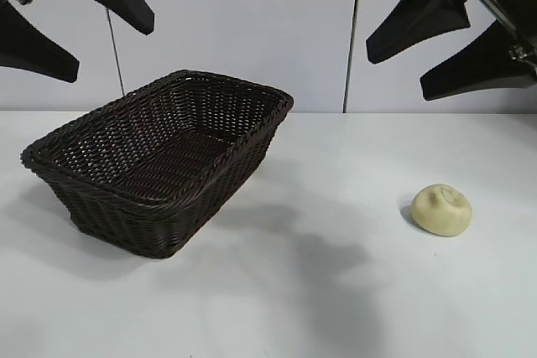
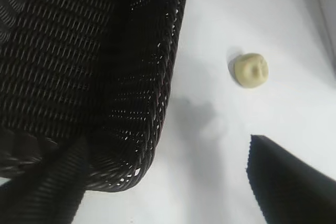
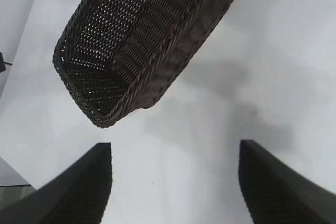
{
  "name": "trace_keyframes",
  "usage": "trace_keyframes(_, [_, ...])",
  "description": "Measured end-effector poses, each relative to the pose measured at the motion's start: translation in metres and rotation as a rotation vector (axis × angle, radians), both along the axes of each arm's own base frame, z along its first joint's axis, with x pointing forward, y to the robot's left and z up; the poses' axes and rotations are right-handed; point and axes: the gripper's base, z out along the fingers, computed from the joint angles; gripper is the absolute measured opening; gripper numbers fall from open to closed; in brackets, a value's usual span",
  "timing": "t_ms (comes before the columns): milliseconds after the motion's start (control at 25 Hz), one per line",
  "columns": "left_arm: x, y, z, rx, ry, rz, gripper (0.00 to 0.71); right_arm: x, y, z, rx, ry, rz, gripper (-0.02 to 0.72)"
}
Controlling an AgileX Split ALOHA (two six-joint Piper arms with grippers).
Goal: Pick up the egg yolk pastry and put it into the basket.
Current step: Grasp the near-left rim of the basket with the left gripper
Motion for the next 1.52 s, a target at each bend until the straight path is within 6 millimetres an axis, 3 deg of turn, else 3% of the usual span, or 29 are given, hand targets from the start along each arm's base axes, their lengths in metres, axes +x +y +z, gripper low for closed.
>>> trace_keyframes(280, [0.007, 0.016, -0.028, 0.103, 0.218, 0.29, 0.596, 0.0, 0.0, 0.0, 0.0, 0.0, 0.0, 0.496])
trace_keyframes(720, [0.014, 0.016, -0.064, 0.068, 0.387, 0.49, 0.596, 0.0, 0.0, 0.0, 0.0, -0.001, -0.001, 0.496])
trace_keyframes(1120, [0.018, -0.009, -0.099, 0.004, 0.45, 0.573, 0.596, 0.0, 0.0, 0.0, -0.001, -0.004, -0.004, 0.496])
trace_keyframes(1360, [0.028, -0.013, -0.126, 0.008, 0.472, 0.606, 0.593, 0.001, -0.001, 0.0, -0.002, -0.008, -0.009, 0.496])
trace_keyframes(1440, [0.029, -0.013, -0.13, 0.013, 0.479, 0.609, 0.552, 0.001, -0.001, 0.0, -0.002, -0.008, -0.009, 0.496])
trace_keyframes(1520, [0.029, -0.013, -0.13, 0.012, 0.478, 0.61, 0.457, 0.001, -0.001, 0.0, -0.002, -0.008, -0.009, 0.496])
